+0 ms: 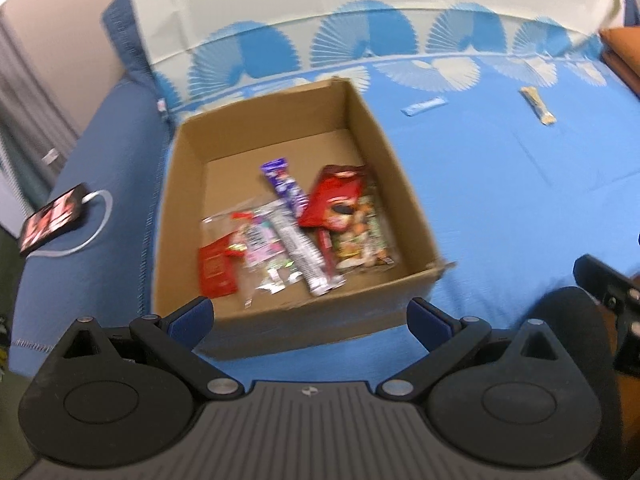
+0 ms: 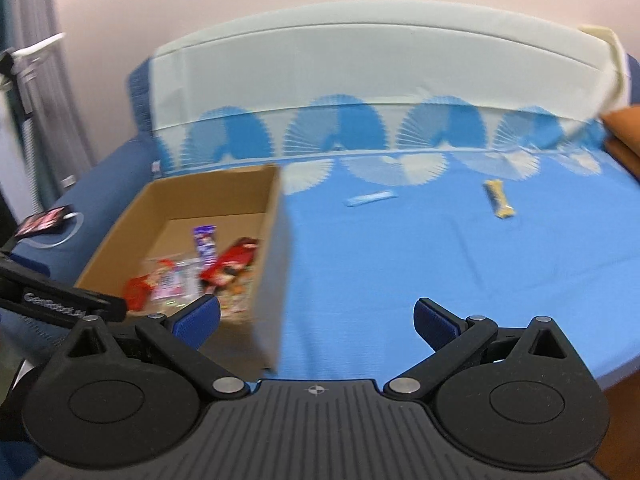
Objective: Organize snacks
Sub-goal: 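Move the left tool to the light blue stick while the right tool reaches the yellow bar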
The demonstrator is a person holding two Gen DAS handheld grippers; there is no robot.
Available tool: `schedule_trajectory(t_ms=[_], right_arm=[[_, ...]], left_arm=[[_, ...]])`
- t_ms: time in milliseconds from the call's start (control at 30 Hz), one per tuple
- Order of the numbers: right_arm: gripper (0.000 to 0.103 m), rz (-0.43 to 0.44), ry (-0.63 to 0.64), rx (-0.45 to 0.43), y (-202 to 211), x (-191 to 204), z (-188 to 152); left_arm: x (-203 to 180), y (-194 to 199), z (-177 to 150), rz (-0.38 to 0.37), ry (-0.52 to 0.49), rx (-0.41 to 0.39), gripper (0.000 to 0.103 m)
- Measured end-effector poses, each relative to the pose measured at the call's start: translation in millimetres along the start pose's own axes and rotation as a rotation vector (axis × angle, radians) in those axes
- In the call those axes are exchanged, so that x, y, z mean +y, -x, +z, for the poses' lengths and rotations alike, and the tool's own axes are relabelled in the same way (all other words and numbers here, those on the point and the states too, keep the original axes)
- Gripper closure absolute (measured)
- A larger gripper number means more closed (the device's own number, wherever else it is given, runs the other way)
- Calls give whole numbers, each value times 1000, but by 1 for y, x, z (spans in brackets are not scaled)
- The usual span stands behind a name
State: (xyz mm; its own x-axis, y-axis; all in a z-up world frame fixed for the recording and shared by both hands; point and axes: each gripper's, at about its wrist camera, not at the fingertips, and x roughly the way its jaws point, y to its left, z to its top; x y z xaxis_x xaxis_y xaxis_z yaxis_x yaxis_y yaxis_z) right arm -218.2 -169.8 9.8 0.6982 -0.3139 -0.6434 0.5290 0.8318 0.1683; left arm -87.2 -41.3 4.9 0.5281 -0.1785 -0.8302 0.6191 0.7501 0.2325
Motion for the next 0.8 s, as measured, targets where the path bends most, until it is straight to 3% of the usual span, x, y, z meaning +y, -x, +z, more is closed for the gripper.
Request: schedule_trajectory(t_ms=[200, 433, 633, 800], right_arm=[[0, -81, -40, 21, -22, -48, 5], [0, -164, -107, 36, -69, -116, 28], [0, -224, -174, 24, -139, -188, 64], [0, -274, -187, 41, -233, -249, 96]], left_arm=[[-36, -18, 32, -61, -62, 30, 0], [-82, -60, 110, -175, -104, 84, 0], [-112, -140, 206, -224, -20, 111, 0], [-163, -231, 268, -205, -180, 94, 0]])
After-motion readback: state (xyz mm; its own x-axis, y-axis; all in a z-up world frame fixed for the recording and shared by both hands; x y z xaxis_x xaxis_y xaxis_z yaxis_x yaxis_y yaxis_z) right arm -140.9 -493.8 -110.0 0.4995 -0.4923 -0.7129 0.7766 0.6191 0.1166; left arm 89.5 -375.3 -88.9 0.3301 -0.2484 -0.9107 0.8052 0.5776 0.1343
